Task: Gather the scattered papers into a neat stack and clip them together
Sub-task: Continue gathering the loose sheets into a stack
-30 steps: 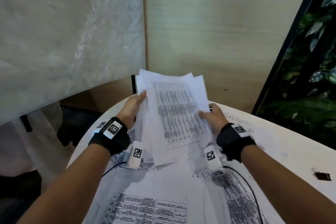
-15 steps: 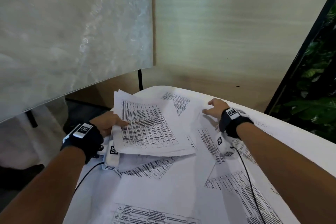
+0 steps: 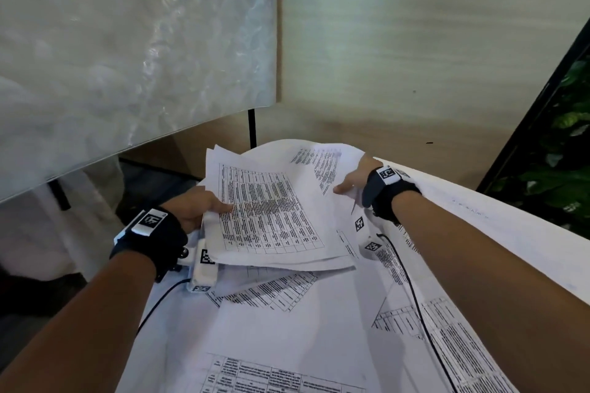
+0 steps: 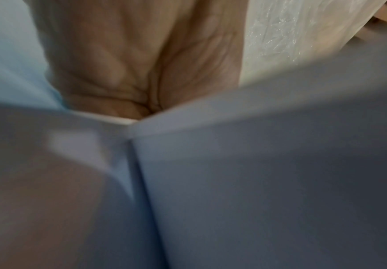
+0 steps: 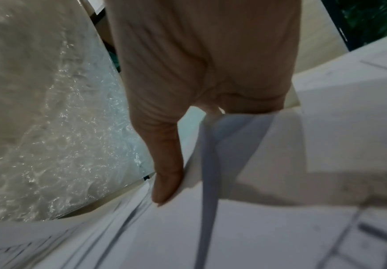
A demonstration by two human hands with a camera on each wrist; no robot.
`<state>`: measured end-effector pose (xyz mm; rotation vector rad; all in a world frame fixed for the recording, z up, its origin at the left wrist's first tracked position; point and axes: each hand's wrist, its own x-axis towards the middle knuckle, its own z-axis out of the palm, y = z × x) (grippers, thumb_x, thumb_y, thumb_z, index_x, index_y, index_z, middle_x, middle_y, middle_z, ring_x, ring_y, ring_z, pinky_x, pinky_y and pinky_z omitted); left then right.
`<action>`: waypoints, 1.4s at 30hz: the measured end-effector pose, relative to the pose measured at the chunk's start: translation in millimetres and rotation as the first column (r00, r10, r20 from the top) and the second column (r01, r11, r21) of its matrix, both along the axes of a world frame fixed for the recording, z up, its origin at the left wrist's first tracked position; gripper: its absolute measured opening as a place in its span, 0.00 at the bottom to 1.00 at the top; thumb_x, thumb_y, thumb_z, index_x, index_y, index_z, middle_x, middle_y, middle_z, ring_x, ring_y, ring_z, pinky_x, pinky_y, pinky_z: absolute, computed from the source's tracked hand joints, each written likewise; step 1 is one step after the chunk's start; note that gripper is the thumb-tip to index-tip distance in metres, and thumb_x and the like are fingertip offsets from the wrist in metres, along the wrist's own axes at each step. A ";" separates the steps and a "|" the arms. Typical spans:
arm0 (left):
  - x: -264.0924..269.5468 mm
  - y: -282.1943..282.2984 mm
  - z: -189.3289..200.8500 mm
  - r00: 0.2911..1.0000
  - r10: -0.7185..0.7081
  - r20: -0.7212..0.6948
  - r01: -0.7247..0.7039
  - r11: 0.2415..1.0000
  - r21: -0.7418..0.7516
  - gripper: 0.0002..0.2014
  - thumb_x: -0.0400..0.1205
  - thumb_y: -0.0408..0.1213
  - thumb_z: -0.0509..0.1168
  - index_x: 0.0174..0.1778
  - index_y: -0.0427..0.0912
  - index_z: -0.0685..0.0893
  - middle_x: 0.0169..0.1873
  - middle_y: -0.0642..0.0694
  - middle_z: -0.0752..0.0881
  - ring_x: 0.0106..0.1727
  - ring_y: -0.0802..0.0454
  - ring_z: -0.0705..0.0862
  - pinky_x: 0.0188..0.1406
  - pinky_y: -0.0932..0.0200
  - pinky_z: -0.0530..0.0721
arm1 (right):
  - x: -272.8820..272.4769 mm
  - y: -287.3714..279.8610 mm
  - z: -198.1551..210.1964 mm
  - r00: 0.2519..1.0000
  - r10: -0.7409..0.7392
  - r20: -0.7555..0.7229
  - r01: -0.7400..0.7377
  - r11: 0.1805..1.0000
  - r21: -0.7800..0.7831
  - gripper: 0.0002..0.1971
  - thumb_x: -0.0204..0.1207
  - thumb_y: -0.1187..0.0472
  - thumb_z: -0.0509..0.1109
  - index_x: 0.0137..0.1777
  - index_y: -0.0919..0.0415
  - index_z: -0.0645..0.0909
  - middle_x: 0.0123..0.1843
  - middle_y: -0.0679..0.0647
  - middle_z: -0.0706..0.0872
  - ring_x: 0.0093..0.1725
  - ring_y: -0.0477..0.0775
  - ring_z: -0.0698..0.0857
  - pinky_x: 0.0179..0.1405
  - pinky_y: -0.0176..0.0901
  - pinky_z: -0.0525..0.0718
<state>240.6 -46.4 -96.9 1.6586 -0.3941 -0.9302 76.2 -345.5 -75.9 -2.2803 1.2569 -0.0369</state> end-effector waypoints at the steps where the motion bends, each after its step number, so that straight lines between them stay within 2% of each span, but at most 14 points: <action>1: 0.2 -0.6 -0.1 1.000 -0.001 0.003 0.001 1.000 0.004 0.21 0.82 0.15 0.60 0.72 0.26 0.77 0.67 0.28 0.82 0.48 0.42 0.87 0.39 0.52 0.91 | -1.2 -4.2 2.8 1.000 0.006 0.031 -0.006 1.000 0.006 0.48 0.59 0.53 0.87 0.76 0.70 0.67 0.69 0.64 0.82 0.66 0.64 0.82 0.63 0.51 0.83; 5: 0.6 1.1 -1.7 1.000 -0.001 -0.004 0.001 1.000 0.001 0.19 0.82 0.15 0.59 0.69 0.26 0.79 0.62 0.29 0.85 0.43 0.42 0.91 0.38 0.51 0.91 | -15.4 -15.6 31.5 0.973 0.040 0.228 -0.042 0.999 0.002 0.27 0.66 0.59 0.83 0.64 0.66 0.81 0.59 0.55 0.86 0.61 0.58 0.85 0.59 0.45 0.82; 10: 0.3 1.4 0.1 0.999 -0.013 0.047 0.012 1.000 0.029 0.20 0.82 0.15 0.59 0.72 0.25 0.77 0.70 0.26 0.80 0.58 0.33 0.84 0.67 0.39 0.79 | -55.9 -31.0 91.3 0.844 0.033 0.535 0.035 0.993 -0.117 0.24 0.69 0.55 0.81 0.61 0.67 0.84 0.59 0.62 0.89 0.57 0.57 0.87 0.57 0.49 0.84; 12: -2.5 2.6 3.2 0.998 -0.041 0.049 0.040 0.999 0.035 0.20 0.83 0.15 0.58 0.71 0.25 0.77 0.68 0.27 0.81 0.56 0.34 0.85 0.65 0.39 0.81 | -78.1 -30.2 118.9 0.747 0.041 0.664 0.060 0.990 -0.128 0.26 0.65 0.50 0.82 0.57 0.64 0.85 0.56 0.59 0.90 0.54 0.56 0.88 0.57 0.55 0.86; 15: -6.9 7.0 9.6 0.995 -0.075 0.060 0.073 0.997 0.033 0.18 0.83 0.15 0.58 0.68 0.28 0.79 0.57 0.32 0.88 0.52 0.38 0.88 0.49 0.45 0.91 | -115.0 -15.6 164.3 0.521 0.019 0.853 0.119 0.988 -0.094 0.20 0.64 0.51 0.84 0.48 0.57 0.80 0.46 0.49 0.86 0.41 0.46 0.85 0.42 0.42 0.85; 20: -9.2 9.8 31.9 0.955 -0.066 0.291 0.084 0.995 -0.051 0.10 0.77 0.24 0.72 0.50 0.41 0.90 0.52 0.37 0.92 0.55 0.37 0.90 0.65 0.33 0.83 | -163.9 9.7 222.3 0.177 0.020 0.984 0.101 0.994 -0.038 0.23 0.64 0.54 0.85 0.43 0.53 0.69 0.41 0.48 0.74 0.34 0.43 0.75 0.28 0.30 0.75; 22: -22.4 9.9 50.5 0.938 -0.088 0.336 0.135 0.983 -0.121 0.09 0.70 0.35 0.81 0.44 0.45 0.94 0.47 0.44 0.94 0.49 0.45 0.93 0.58 0.42 0.88 | -176.4 15.6 231.8 0.173 0.024 0.985 0.110 0.993 -0.044 0.23 0.72 0.58 0.80 0.36 0.51 0.63 0.37 0.45 0.68 0.29 0.39 0.72 0.32 0.27 0.74; 24: -32.2 5.4 65.9 0.931 -0.131 0.340 0.194 0.968 -0.157 0.21 0.63 0.43 0.85 0.50 0.42 0.93 0.52 0.41 0.93 0.55 0.42 0.92 0.56 0.46 0.89 | -182.8 13.1 230.7 0.181 0.059 0.982 0.052 0.996 -0.069 0.13 0.70 0.59 0.81 0.37 0.52 0.77 0.38 0.41 0.83 0.36 0.41 0.82 0.44 0.39 0.82; 27: -48.9 -6.8 78.1 0.941 -0.163 0.298 0.231 0.951 -0.208 0.20 0.74 0.29 0.75 0.62 0.29 0.85 0.59 0.31 0.89 0.63 0.30 0.86 0.67 0.37 0.82 | -175.2 7.8 197.1 0.243 -0.033 0.970 0.003 0.999 0.033 0.24 0.64 0.58 0.84 0.59 0.64 0.83 0.44 0.42 0.92 0.45 0.39 0.90 0.45 0.35 0.88; 30: -74.2 -16.8 80.6 0.959 -0.165 0.232 0.221 0.944 -0.243 0.12 0.83 0.23 0.64 0.61 0.29 0.84 0.48 0.39 0.92 0.50 0.42 0.90 0.50 0.55 0.89 | -153.0 14.9 140.9 0.280 -0.145 0.949 -0.089 0.980 0.176 0.37 0.47 0.51 0.85 0.59 0.63 0.83 0.45 0.42 0.92 0.45 0.40 0.90 0.44 0.34 0.88; 32: -90.4 -21.0 74.6 0.962 -0.203 0.181 0.245 0.934 -0.259 0.10 0.85 0.31 0.63 0.59 0.32 0.83 0.45 0.42 0.92 0.40 0.51 0.91 0.39 0.61 0.89 | -139.2 20.0 103.7 0.329 -0.167 0.929 -0.096 0.973 0.209 0.33 0.55 0.55 0.85 0.61 0.68 0.84 0.46 0.45 0.92 0.45 0.43 0.90 0.48 0.39 0.89; 35: -101.4 -23.7 56.6 0.918 -0.317 0.238 0.354 0.925 -0.135 0.29 0.68 0.54 0.80 0.60 0.41 0.85 0.53 0.44 0.92 0.48 0.52 0.92 0.46 0.59 0.88 | -121.1 21.1 51.9 0.432 -0.216 0.875 -0.024 0.968 0.251 0.20 0.70 0.66 0.80 0.61 0.70 0.84 0.50 0.54 0.91 0.45 0.48 0.90 0.51 0.45 0.87; 39: -100.5 -24.7 35.8 0.834 -0.480 0.271 0.474 0.876 0.092 0.23 0.70 0.28 0.80 0.60 0.44 0.87 0.57 0.42 0.92 0.59 0.42 0.90 0.64 0.40 0.85 | -105.6 16.5 14.3 0.547 -0.238 0.803 0.100 0.970 0.220 0.22 0.62 0.46 0.79 0.47 0.62 0.85 0.46 0.54 0.90 0.47 0.57 0.89 0.50 0.55 0.89; 42: -92.4 -17.5 34.4 0.892 -0.425 0.153 0.418 0.905 0.076 0.21 0.76 0.20 0.72 0.64 0.40 0.84 0.61 0.34 0.89 0.59 0.34 0.88 0.61 0.37 0.86 | -117.4 16.9 32.1 0.572 -0.226 0.788 0.224 0.968 0.115 0.17 0.77 0.56 0.73 0.29 0.59 0.74 0.29 0.55 0.76 0.31 0.54 0.74 0.31 0.43 0.71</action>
